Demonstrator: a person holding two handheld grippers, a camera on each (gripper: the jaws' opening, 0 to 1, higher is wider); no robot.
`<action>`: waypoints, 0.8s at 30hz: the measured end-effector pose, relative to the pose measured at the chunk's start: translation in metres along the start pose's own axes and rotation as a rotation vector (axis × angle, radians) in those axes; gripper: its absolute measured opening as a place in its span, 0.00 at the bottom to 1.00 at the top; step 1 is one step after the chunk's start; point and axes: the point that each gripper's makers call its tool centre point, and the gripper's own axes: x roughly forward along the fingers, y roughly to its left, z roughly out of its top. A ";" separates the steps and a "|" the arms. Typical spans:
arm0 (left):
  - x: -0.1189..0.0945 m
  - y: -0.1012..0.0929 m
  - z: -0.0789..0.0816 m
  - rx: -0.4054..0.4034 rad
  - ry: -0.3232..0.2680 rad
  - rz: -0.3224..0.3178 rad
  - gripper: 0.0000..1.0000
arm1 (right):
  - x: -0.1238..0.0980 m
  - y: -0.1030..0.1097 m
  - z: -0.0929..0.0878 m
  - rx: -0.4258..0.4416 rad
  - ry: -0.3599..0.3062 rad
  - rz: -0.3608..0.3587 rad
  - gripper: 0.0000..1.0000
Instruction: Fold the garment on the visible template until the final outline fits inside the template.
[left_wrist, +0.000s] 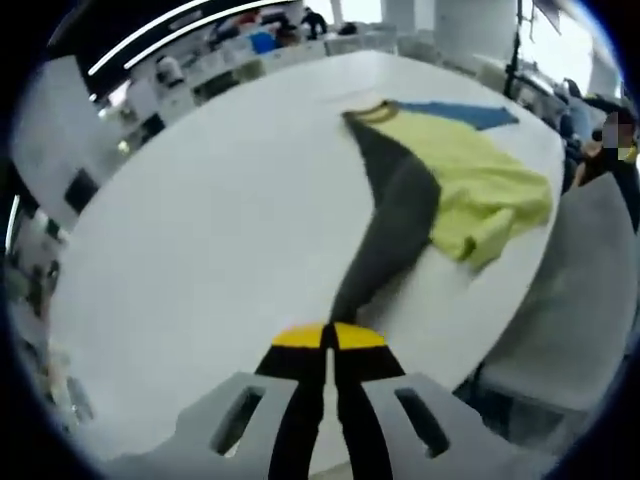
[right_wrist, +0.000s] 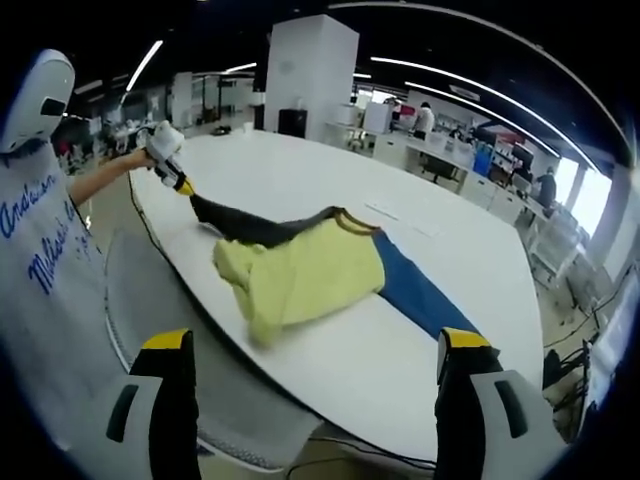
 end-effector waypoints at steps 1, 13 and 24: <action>0.000 0.003 -0.002 -0.002 0.005 0.004 0.00 | 0.000 0.000 0.000 0.000 0.000 0.001 1.00; 0.017 0.043 -0.019 -0.069 0.067 0.042 0.00 | -0.001 0.000 0.002 -0.003 0.002 -0.005 1.00; 0.031 0.072 -0.030 -0.073 0.130 0.071 0.00 | -0.004 0.002 0.000 0.004 0.012 -0.018 1.00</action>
